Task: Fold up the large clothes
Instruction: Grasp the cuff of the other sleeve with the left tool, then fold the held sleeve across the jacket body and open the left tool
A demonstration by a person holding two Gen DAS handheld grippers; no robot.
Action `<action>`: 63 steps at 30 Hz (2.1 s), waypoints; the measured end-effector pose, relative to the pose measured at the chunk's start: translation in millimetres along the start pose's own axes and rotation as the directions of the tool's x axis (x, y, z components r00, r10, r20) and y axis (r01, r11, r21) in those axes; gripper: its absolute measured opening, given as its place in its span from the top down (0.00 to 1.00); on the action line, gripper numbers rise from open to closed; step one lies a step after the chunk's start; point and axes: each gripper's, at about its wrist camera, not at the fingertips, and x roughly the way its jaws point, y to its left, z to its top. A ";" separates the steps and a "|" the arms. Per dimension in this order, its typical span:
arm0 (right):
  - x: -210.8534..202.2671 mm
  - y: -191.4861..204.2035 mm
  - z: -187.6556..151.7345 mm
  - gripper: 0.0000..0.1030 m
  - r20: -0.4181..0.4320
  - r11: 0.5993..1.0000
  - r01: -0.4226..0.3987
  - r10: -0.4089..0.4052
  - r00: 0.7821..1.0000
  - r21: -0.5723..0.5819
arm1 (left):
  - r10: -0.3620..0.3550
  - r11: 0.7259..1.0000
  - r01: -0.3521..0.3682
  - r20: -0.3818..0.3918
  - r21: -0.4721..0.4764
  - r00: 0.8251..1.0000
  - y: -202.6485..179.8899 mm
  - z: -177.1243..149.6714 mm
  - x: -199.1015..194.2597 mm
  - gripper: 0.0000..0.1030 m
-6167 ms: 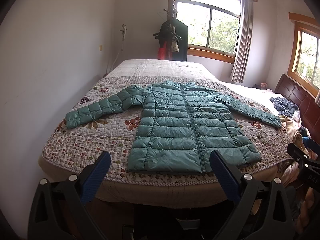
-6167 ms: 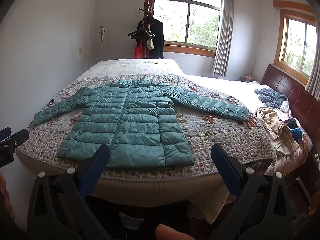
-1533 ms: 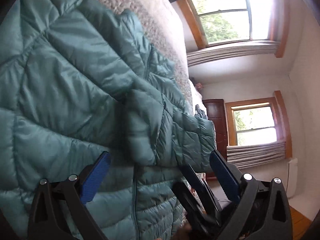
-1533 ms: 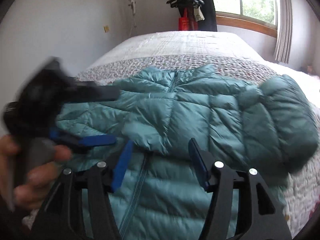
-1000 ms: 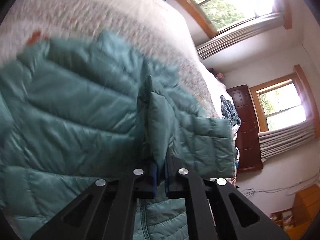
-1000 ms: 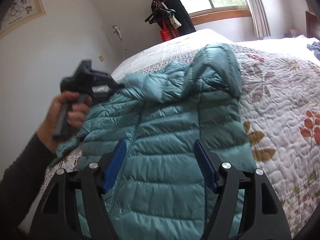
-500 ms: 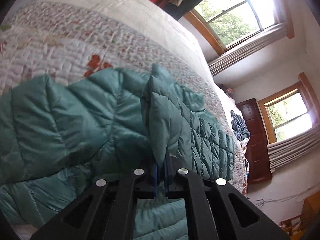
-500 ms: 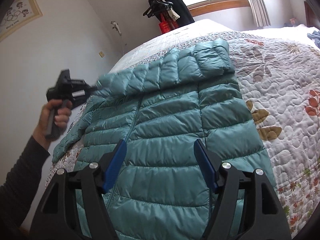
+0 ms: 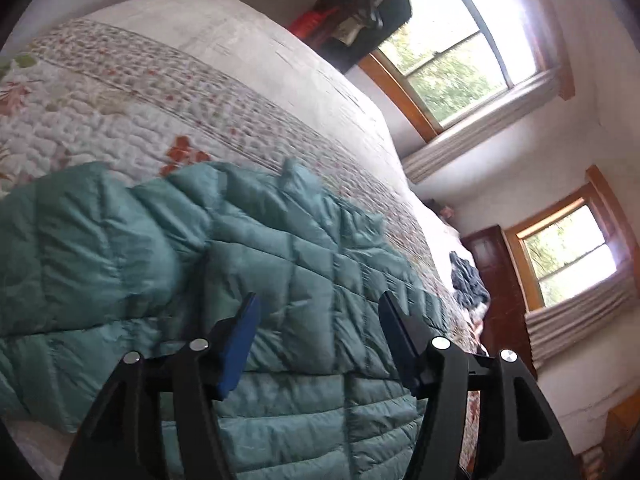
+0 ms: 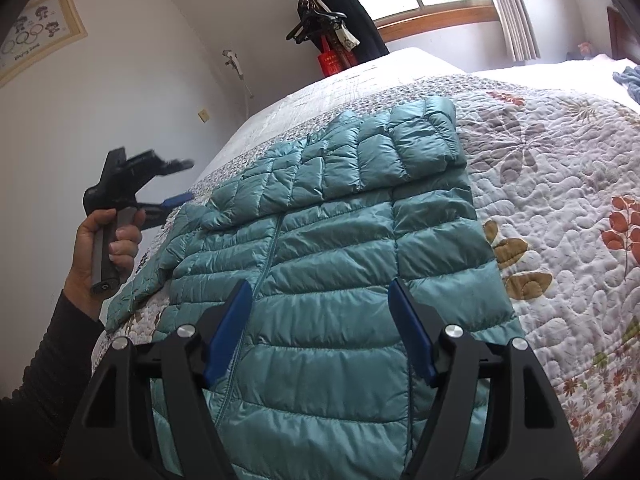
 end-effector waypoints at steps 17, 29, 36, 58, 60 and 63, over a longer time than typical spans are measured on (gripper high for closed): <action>-17.6 22.0 -6.5 0.29 0.012 0.998 -0.057 0.057 0.998 -0.039 | 0.018 0.984 0.011 0.164 -0.179 0.986 74.8 -40.3 -116.6 0.07; -13.1 60.3 -15.9 0.26 -0.026 0.983 -0.159 0.157 0.987 -0.096 | 0.250 0.788 0.030 0.364 -0.614 0.897 271.8 -187.4 -296.3 0.05; -21.0 71.9 -19.0 0.26 -0.020 0.980 -0.157 0.155 0.988 -0.124 | 0.286 0.792 0.015 0.392 -0.611 0.874 300.2 -167.3 -295.8 0.10; -21.9 40.3 6.3 0.25 -0.042 0.988 -0.154 0.155 0.987 0.012 | 0.125 0.989 -0.147 0.502 0.004 0.856 19.1 4.9 -271.3 0.94; -23.3 31.2 10.5 0.25 -0.044 0.987 -0.157 0.159 0.986 0.043 | 0.098 0.988 -0.144 0.475 0.063 0.875 -8.2 12.0 -245.1 0.94; -23.3 17.6 17.5 0.25 -0.046 0.984 -0.157 0.161 0.986 0.086 | 0.063 0.981 -0.132 0.416 0.139 0.907 -43.6 13.3 -198.4 0.94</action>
